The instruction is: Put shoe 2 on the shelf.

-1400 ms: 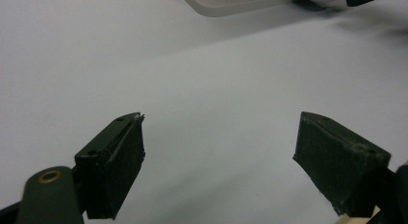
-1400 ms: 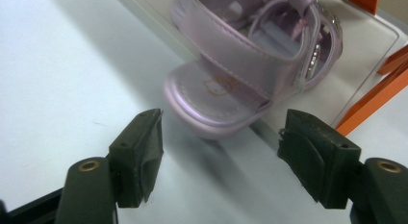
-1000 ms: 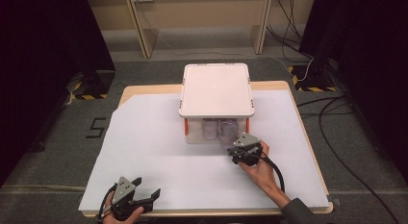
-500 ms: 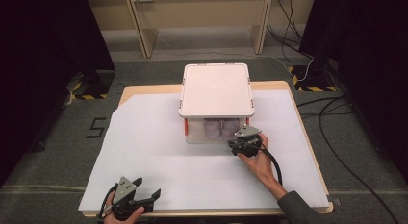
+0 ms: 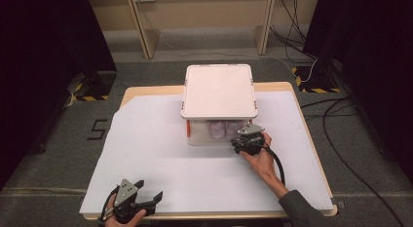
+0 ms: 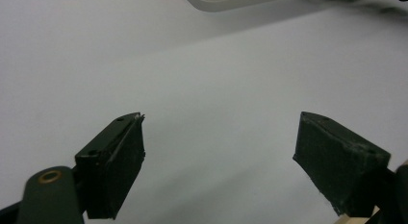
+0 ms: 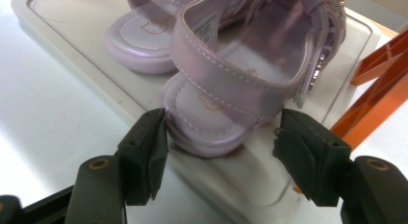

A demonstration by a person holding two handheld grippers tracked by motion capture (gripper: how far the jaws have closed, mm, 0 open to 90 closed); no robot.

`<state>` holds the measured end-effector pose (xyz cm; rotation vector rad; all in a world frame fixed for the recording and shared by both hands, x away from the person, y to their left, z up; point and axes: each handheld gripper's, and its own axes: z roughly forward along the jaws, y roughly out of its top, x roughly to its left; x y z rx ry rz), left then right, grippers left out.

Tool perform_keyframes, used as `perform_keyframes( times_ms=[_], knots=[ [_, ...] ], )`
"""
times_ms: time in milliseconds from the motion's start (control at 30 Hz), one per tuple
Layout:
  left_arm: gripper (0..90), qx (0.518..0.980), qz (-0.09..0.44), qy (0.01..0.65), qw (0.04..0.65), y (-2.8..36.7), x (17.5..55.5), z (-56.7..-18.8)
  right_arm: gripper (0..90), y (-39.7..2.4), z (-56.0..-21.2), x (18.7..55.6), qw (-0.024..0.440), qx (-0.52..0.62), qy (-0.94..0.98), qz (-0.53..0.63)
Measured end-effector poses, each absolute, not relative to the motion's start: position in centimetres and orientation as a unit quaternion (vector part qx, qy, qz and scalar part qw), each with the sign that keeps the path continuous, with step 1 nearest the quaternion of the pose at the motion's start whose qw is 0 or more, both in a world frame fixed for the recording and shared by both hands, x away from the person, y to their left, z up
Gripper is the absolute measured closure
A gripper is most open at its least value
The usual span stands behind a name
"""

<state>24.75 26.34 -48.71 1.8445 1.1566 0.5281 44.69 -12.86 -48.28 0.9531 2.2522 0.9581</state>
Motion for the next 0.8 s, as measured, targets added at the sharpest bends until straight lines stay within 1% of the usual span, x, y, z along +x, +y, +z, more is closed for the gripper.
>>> perform_keyframes(
  times_ms=[167,400,433,467,700,733,800],
  knots=[
    [17.0,0.739,0.212,0.465,0.438,26.4,24.7,-48.7,39.6,-13.3,-47.6,44.4,0.258,0.354,0.821,0.367],
    [17.0,0.739,0.215,0.465,0.439,26.4,24.7,-48.7,37.3,-12.9,-46.7,43.3,0.264,0.339,0.821,0.375],
    [17.0,0.738,0.215,0.466,0.439,26.4,24.7,-48.7,38.2,-12.9,-46.5,43.1,0.263,0.335,0.823,0.377],
    [17.0,0.738,0.214,0.466,0.439,26.4,24.7,-48.7,39.7,-12.9,-46.2,42.8,0.260,0.329,0.824,0.382],
    [17.0,0.738,0.216,0.466,0.439,26.5,24.7,-48.6,37.7,-13.4,-45.5,41.3,0.237,0.322,0.822,0.406],
    [17.0,0.738,0.216,0.466,0.439,26.5,24.7,-48.6,36.7,-13.8,-45.4,40.6,0.222,0.320,0.824,0.412],
    [17.0,0.738,0.215,0.465,0.438,26.5,24.7,-48.6,35.6,-14.1,-45.5,40.1,0.215,0.317,0.823,0.419]
  ],
)
